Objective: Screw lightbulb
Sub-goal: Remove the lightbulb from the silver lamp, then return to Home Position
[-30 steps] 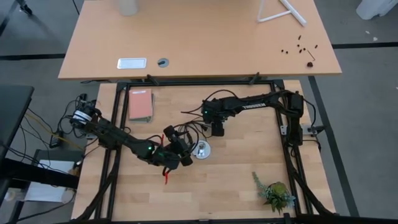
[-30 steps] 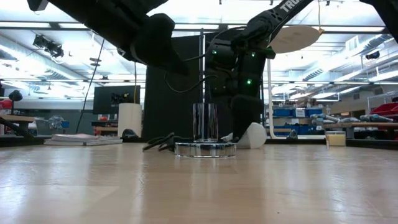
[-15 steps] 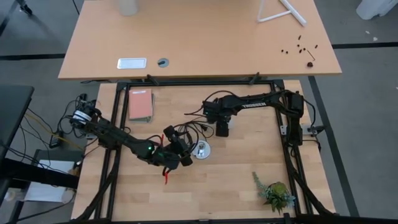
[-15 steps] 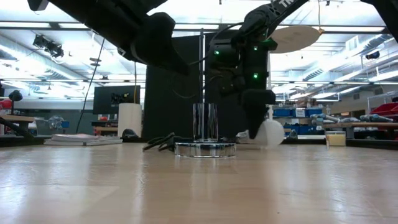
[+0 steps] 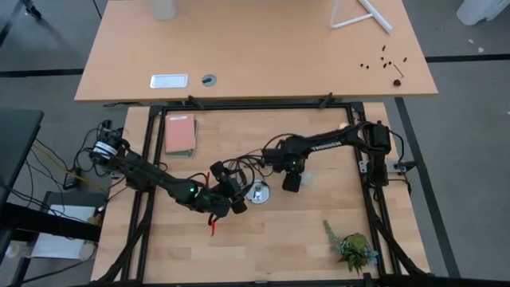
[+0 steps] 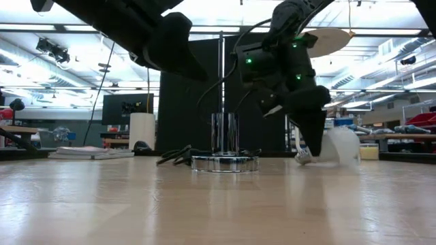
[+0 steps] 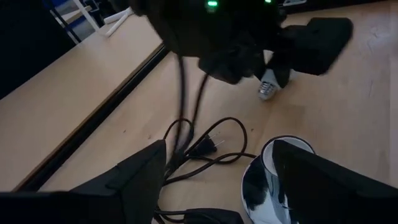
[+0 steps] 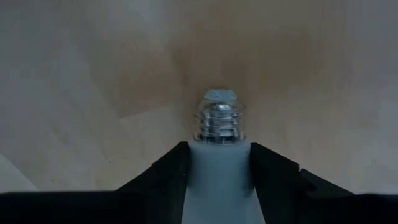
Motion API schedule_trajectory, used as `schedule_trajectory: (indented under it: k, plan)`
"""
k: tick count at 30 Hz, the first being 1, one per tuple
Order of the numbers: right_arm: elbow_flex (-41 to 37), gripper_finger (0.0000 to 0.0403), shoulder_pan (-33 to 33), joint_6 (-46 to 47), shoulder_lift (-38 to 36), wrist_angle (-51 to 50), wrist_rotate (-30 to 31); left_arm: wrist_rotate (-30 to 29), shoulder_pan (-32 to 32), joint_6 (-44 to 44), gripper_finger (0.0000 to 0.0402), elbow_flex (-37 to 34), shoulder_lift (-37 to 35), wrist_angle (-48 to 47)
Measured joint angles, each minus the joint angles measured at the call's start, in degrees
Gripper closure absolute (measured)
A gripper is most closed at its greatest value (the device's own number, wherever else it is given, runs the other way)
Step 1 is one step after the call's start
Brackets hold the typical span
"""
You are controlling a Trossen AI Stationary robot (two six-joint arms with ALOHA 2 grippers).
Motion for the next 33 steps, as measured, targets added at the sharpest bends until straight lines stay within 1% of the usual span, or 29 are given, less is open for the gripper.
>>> schedule_trajectory:
  k: [4,6,13,17,25,30,33]
  plan:
    - [-2.61,0.0241,2.36,1.10,-0.57,3.60,0.44,0.55,0.00,0.02,0.0104,0.00,0.02,0.34]
    - [-3.22,0.0241,3.17,1.63,-0.61,4.70,1.86,0.59,0.00,0.00,0.0104,0.00,0.02,0.30]
    - [-5.59,0.0236,3.61,2.73,-3.50,7.97,4.18,0.66,-0.07,0.01,0.0104,-0.02,0.02,0.40]
    - [-6.77,0.0212,3.58,3.61,-4.70,8.85,5.66,0.90,-0.07,0.02,0.0104,-0.02,0.02,1.07]
    - [-7.42,0.0157,3.58,3.65,-4.83,9.43,5.77,1.98,-0.07,0.28,0.0104,-0.02,0.02,1.99]
    - [-7.40,0.0135,3.58,3.63,-6.11,8.00,4.92,1.97,-0.07,0.32,0.0104,-0.02,0.02,2.02]
    - [-7.35,0.0128,3.58,3.65,-8.64,8.23,4.88,1.98,-0.07,0.43,0.0104,-0.02,0.02,2.17]
